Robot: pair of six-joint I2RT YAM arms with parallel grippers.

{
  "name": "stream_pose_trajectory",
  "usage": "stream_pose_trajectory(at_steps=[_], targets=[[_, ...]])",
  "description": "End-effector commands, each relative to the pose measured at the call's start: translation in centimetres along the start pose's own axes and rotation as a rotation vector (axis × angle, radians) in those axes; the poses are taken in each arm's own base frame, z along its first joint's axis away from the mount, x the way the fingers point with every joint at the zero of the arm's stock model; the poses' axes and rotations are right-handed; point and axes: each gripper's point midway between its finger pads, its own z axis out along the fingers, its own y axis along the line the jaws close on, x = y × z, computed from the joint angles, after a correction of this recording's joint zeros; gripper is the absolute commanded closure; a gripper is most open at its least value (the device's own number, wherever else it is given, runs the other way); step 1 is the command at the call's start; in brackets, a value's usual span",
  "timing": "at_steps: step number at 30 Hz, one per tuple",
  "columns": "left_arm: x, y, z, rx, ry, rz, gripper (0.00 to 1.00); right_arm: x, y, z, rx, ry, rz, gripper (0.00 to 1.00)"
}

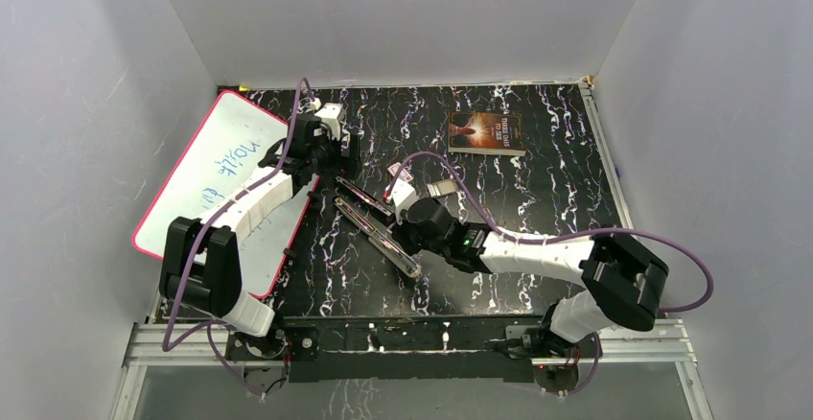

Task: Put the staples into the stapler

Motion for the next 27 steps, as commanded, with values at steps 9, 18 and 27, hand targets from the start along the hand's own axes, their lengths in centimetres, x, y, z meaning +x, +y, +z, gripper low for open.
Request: stream_pose_trajectory(at_steps=[9, 18, 27], targets=[[0.2, -0.1, -0.2, 0.009, 0.016, 0.003, 0.08, -2.4, 0.8, -0.1, -0.019, -0.138, 0.081, 1.00], [0.1, -0.1, -0.2, 0.010, 0.015, 0.004, 0.08, -2.3, -0.6, -0.7, 0.050, -0.137, 0.114, 1.00], [0.3, -0.1, -0.1, 0.011, 0.020, 0.005, 0.08, -1.9, 0.1, -0.4, 0.038, -0.096, 0.070, 1.00]])
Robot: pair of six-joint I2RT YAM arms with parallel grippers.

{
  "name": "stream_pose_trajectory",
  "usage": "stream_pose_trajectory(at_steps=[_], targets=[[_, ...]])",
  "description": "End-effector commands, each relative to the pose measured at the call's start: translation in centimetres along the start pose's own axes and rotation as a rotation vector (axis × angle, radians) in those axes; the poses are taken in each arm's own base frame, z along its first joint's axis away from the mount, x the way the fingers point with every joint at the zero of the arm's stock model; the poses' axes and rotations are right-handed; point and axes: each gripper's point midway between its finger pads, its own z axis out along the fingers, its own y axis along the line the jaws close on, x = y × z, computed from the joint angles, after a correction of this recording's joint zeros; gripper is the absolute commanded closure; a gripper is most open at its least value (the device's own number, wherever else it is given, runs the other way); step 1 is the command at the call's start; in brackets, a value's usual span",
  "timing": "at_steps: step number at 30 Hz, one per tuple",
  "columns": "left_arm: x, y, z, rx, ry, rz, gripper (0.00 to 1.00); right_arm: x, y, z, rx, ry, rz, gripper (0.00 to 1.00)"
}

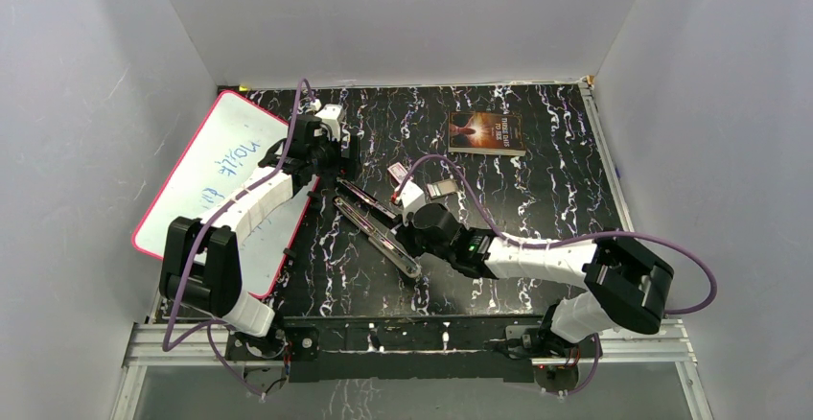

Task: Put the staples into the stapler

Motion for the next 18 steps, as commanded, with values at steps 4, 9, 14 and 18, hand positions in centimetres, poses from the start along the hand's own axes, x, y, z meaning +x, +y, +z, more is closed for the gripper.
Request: stream_pose_trajectory(at_steps=[4, 9, 14, 18], targets=[[-0.1, -0.1, 0.0, 0.012, 0.006, 0.005, 0.08, -2.5, 0.6, 0.1, 0.019, -0.055, -0.012, 1.00], [0.1, -0.1, 0.1, 0.013, 0.013, 0.003, 0.08, -2.0, 1.2, 0.4, 0.022, -0.047, -0.013, 1.00], [0.2, -0.2, 0.2, 0.021, 0.016, 0.003, 0.08, -1.2, 1.4, 0.7, 0.022, -0.035, -0.012, 1.00], [0.3, -0.2, 0.3, 0.023, 0.021, 0.002, 0.08, -0.7, 1.7, 1.1, 0.006, -0.023, -0.017, 1.00]])
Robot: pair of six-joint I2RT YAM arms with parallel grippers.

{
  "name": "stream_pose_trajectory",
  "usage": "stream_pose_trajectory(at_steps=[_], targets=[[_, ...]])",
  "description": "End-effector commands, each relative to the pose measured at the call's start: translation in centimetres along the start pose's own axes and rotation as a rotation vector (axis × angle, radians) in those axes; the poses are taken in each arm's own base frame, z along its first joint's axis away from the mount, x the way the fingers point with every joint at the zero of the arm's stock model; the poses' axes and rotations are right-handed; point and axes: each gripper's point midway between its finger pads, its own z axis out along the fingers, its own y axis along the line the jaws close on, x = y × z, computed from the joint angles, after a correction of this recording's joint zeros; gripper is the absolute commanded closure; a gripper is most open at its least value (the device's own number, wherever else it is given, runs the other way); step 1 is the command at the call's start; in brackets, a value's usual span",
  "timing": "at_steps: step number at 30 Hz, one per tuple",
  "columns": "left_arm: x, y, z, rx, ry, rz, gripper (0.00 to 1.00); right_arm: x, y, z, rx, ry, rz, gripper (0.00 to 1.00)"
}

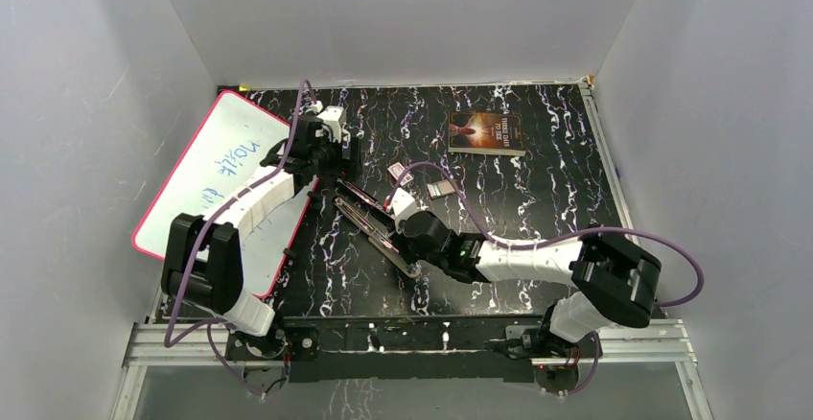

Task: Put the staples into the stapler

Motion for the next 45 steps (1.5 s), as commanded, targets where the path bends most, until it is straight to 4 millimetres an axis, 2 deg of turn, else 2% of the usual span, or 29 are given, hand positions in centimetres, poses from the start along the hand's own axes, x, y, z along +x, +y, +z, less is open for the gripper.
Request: stream_pose_trajectory(at_steps=[1, 21, 45], targets=[[-0.2, -0.2, -0.1, 0.017, 0.003, 0.005, 0.08, -1.9, 0.8, 0.5, -0.015, -0.053, 0.019, 1.00], [-0.2, -0.2, -0.1, 0.016, 0.004, 0.004, 0.08, -1.0, 1.7, 0.8, -0.057, -0.036, 0.032, 1.00], [-0.3, -0.2, -0.2, 0.015, 0.002, 0.006, 0.08, 0.3, 0.9, 0.9, 0.003, 0.011, 0.081, 1.00]])
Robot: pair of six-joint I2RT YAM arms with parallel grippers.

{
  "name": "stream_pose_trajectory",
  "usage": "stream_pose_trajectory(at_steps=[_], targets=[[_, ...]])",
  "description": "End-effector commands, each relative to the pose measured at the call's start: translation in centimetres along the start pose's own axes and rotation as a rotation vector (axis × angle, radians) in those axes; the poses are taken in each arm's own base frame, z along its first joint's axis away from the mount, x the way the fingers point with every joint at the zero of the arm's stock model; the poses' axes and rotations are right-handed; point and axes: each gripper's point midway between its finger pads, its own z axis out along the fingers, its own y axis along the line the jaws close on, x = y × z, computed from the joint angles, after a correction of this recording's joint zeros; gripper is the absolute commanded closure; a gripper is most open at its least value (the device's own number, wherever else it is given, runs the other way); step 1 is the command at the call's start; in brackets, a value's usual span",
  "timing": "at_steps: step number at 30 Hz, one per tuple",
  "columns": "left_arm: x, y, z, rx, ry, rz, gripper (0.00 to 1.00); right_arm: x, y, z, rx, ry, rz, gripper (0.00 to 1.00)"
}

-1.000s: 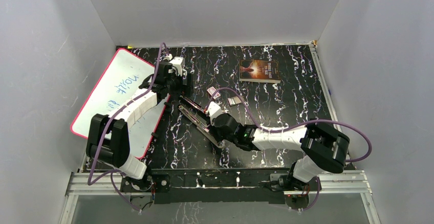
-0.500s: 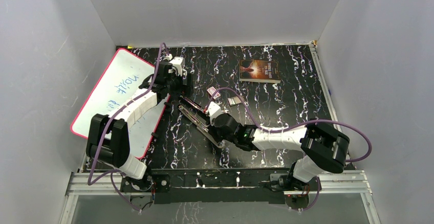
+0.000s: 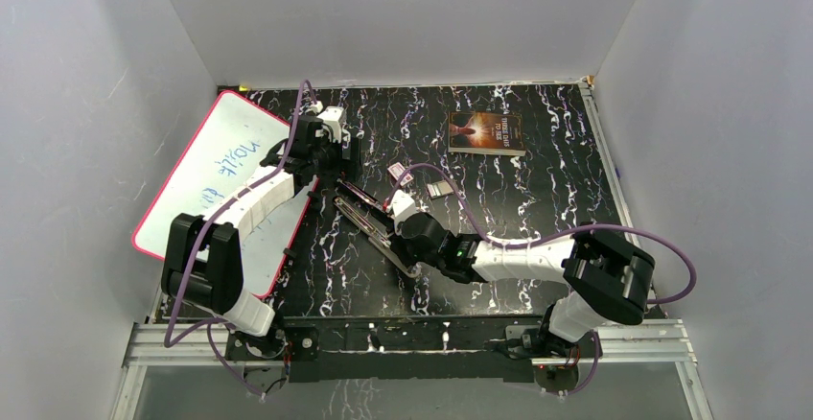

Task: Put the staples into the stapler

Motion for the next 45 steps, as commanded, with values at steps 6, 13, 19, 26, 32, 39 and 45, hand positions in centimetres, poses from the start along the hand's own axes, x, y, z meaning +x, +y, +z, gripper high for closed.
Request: stream_pose_trajectory(at_steps=[6, 13, 19, 26, 32, 39, 45], targets=[[-0.4, -0.1, -0.2, 0.011, -0.005, 0.007, 0.08, -0.8, 0.3, 0.4, 0.020, -0.021, 0.034, 1.00], [-0.4, -0.2, -0.2, 0.012, -0.006, 0.009, 0.08, -0.8, 0.2, 0.4, 0.028, -0.019, 0.033, 1.00], [-0.5, -0.1, -0.2, 0.012, -0.007, 0.008, 0.08, -0.7, 0.2, 0.5, 0.024, -0.015, 0.033, 1.00], [-0.4, -0.1, -0.2, 0.011, -0.005, 0.008, 0.08, -0.5, 0.2, 0.7, 0.026, -0.003, 0.028, 1.00], [-0.4, -0.1, -0.1, 0.012, -0.004, 0.008, 0.08, -0.2, 0.2, 0.8, 0.033, 0.010, 0.024, 1.00], [-0.4, -0.1, -0.1, 0.011, -0.004, 0.007, 0.08, -1.8, 0.2, 0.2, 0.033, -0.033, 0.021, 1.00], [-0.4, -0.1, -0.2, 0.011, -0.005, 0.007, 0.08, -3.3, 0.8, -0.5, -0.009, -0.079, 0.011, 1.00]])
